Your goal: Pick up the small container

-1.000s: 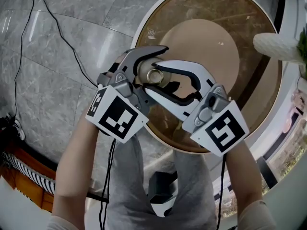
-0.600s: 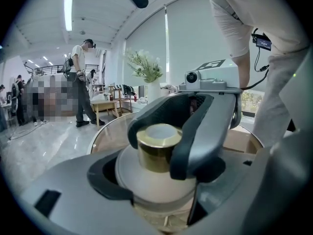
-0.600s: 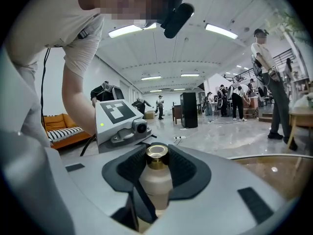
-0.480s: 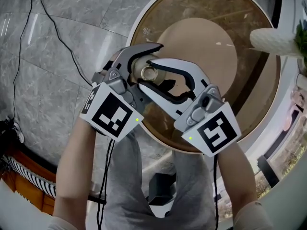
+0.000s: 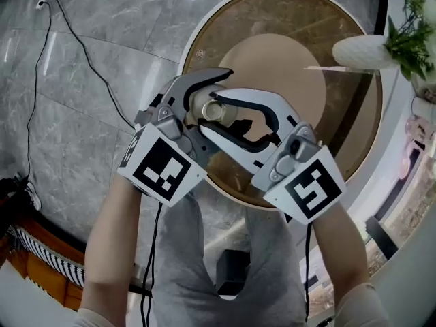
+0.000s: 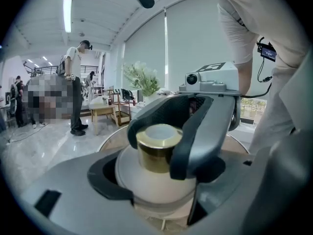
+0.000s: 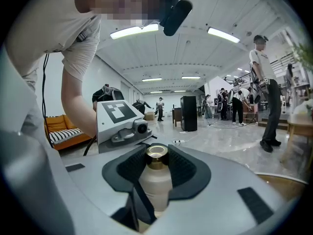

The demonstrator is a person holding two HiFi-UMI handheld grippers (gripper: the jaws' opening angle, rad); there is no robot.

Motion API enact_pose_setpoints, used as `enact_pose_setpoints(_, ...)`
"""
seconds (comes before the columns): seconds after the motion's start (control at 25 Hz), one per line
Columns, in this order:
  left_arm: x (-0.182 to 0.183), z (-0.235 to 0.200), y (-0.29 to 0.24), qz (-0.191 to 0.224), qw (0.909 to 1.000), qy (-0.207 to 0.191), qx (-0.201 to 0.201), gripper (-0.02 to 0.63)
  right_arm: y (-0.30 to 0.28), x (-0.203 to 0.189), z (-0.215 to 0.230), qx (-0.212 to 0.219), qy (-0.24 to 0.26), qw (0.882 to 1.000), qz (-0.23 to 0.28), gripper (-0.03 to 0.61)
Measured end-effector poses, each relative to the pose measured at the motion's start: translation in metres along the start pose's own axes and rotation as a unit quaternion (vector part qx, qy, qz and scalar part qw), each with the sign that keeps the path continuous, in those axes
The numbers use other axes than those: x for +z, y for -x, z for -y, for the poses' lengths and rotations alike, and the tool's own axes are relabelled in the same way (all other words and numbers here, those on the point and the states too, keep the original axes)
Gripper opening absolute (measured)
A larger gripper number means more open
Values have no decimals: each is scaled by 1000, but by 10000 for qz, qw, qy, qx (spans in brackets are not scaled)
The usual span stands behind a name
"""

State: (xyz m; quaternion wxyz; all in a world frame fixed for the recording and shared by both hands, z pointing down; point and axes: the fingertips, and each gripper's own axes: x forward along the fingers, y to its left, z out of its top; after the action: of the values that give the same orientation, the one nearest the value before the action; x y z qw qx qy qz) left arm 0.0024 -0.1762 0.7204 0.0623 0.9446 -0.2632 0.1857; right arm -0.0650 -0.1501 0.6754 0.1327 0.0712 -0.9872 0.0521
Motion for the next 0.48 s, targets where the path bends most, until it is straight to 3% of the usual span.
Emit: enact_pose_setpoints(0.48,135,-5,35,26,9996,-284,45,348,48,134,5,-46,332,9992,207,135)
